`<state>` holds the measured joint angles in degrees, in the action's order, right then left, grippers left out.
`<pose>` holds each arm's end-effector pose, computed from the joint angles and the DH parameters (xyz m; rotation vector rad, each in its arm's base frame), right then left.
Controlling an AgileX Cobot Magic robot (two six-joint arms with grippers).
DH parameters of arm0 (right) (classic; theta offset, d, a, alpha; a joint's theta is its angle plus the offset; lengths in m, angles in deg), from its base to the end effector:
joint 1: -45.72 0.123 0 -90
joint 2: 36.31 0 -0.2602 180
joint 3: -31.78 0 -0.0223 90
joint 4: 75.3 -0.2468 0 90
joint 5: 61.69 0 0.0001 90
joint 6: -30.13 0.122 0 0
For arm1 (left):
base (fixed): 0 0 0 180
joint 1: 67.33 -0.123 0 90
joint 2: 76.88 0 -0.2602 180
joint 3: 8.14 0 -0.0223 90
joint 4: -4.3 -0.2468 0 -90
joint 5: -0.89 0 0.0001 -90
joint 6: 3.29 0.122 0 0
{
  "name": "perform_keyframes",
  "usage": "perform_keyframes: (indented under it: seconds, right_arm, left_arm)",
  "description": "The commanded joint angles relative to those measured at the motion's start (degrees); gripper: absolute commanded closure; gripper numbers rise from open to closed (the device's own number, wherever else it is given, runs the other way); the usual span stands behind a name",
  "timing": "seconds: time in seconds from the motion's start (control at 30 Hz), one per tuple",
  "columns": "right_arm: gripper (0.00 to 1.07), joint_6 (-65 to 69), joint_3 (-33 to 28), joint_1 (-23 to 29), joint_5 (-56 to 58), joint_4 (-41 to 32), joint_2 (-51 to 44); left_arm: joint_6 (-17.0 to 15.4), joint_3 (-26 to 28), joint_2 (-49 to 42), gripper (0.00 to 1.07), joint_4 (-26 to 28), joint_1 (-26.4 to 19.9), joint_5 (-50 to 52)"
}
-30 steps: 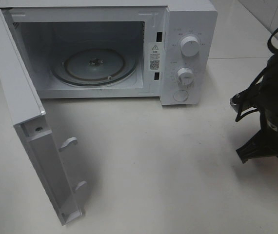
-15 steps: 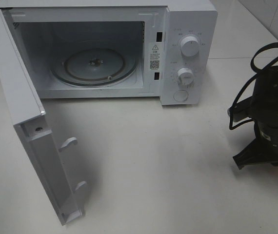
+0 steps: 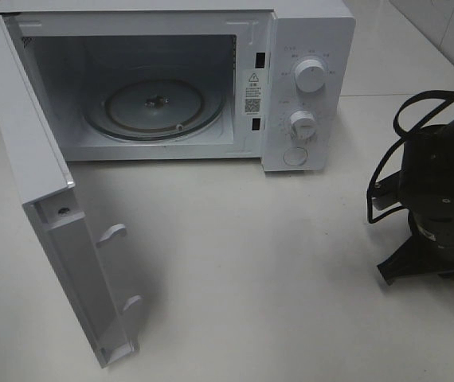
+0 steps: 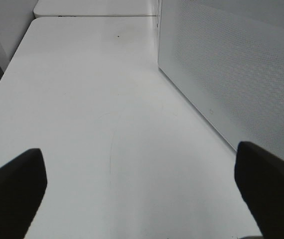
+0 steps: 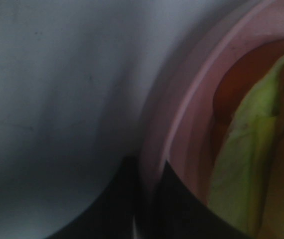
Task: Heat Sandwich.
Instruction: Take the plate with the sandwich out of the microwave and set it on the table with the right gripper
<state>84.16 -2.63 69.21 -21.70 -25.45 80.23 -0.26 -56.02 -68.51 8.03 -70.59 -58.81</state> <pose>0.2594 0.0473 0.0446 -0.2904 2.8747 -0.7180 0.0452 -0.0043 0.2632 -0.0017 2.0220 -0.0081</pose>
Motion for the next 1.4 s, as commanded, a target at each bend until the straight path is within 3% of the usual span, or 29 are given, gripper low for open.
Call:
perform_keyframes:
  seconds: [0.03, 0.4, 0.7, 0.83, 0.9, 1.03, 1.4]
  right_arm:
    - [1.03, 2.4, 0.1, -0.2, -0.6, 0.8, 0.6]
    - [0.93, 2.8, 0.1, -0.2, -0.6, 0.8, 0.6]
    - [0.76, 2.8, 0.1, -0.2, -0.6, 0.4, 0.6]
    - [0.63, 1.9, 0.1, -0.2, -0.6, -0.9, 0.3]
    - [0.53, 1.0, 0.1, -0.1, -0.7, -1.6, -1.3]
    - [0.47, -1.0, 0.1, -0.1, -0.9, -2.9, -4.0]
    - [0.35, -14.4, 0.1, -0.1, -2.0, -11.1, -13.7]
  left_arm:
    - [0.2, -0.2, -1.3, 0.10, 0.2, 0.4, 0.3]
    - [0.2, -0.2, -1.3, 0.10, 0.2, 0.4, 0.3]
    - [0.2, -0.2, -1.3, 0.10, 0.2, 0.4, 0.3]
    - [0.2, -0.2, -1.3, 0.10, 0.2, 0.4, 0.3]
    - [0.2, -0.2, -1.3, 0.10, 0.2, 0.4, 0.3]
    - [0.2, -0.2, -1.3, 0.10, 0.2, 0.4, 0.3]
    - [0.2, -0.2, -1.3, 0.10, 0.2, 0.4, 0.3]
